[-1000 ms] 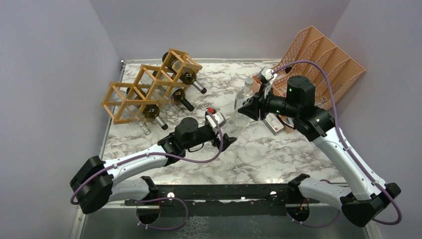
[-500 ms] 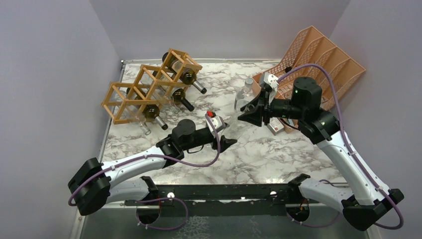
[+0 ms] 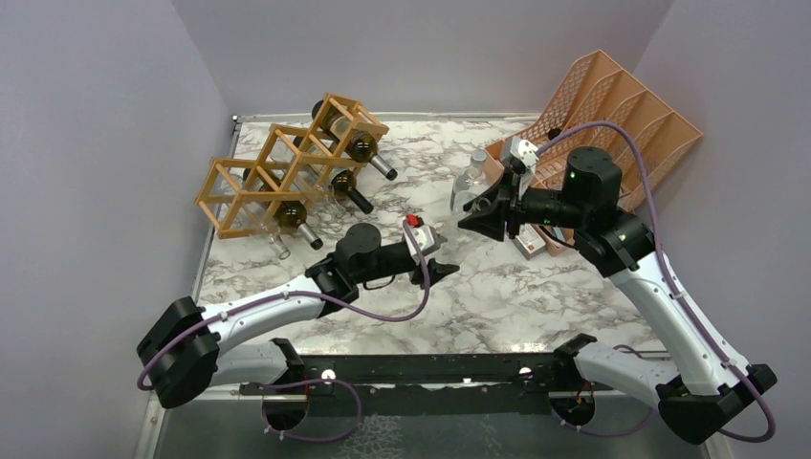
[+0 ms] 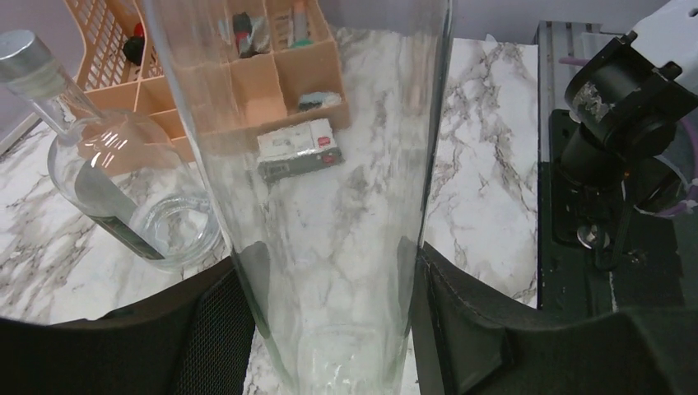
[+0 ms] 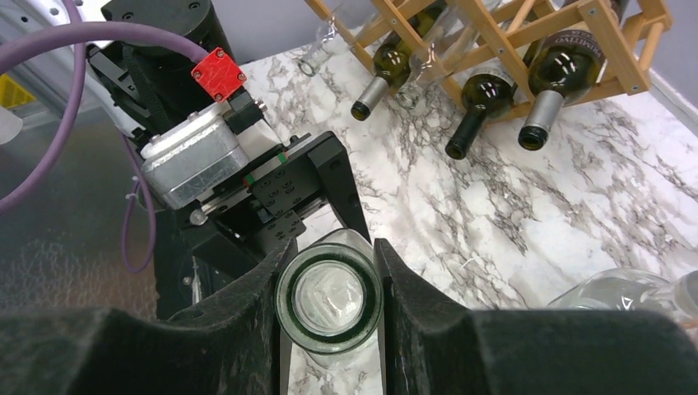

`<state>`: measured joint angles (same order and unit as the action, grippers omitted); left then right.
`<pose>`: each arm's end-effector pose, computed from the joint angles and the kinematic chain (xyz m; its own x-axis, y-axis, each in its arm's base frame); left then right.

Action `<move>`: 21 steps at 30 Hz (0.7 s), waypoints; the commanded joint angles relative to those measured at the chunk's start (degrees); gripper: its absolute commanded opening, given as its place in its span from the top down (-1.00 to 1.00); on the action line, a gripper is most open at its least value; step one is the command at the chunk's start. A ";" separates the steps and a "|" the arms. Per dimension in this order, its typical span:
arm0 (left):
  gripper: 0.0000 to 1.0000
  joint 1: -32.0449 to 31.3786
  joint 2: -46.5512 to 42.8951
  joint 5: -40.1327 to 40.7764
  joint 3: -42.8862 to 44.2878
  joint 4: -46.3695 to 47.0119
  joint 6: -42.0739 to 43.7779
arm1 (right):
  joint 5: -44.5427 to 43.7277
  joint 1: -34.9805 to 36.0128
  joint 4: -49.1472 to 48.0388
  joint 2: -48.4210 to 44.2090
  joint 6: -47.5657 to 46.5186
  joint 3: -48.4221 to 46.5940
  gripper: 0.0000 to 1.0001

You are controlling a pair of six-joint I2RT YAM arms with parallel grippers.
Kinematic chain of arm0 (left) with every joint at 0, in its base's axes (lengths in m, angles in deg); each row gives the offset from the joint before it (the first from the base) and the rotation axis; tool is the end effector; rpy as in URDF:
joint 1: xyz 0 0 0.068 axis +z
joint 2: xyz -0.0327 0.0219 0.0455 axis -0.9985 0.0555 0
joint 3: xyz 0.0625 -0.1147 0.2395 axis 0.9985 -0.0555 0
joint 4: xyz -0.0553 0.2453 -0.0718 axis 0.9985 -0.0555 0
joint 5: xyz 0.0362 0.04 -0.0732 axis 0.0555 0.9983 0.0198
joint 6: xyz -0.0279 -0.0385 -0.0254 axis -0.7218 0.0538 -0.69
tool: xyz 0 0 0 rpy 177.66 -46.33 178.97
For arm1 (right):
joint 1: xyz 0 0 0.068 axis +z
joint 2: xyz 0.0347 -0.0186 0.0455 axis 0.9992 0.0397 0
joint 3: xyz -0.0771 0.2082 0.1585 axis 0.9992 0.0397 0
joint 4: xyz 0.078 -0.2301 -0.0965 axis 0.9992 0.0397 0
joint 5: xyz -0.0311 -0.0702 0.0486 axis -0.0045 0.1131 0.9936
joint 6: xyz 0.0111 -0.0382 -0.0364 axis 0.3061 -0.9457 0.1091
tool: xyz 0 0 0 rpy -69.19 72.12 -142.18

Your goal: Put the wine bottle on the wine rack

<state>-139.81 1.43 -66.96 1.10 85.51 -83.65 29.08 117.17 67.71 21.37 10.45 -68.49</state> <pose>0.1486 -0.2180 0.2756 0.0565 0.0792 -0.9953 0.9580 0.2766 0.0764 0.1676 0.1235 0.4189 -0.1360 -0.1420 -0.9805 -0.9572 0.2741 0.0931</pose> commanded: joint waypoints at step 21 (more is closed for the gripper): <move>1.00 0.17 7.27 14.84 18.59 0.31 65.19 | -25.84 0.43 18.38 -4.62 8.52 -14.25 -0.42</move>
<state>-139.77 8.27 -58.26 13.43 82.60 -37.05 7.79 117.39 82.40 16.56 18.93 -81.63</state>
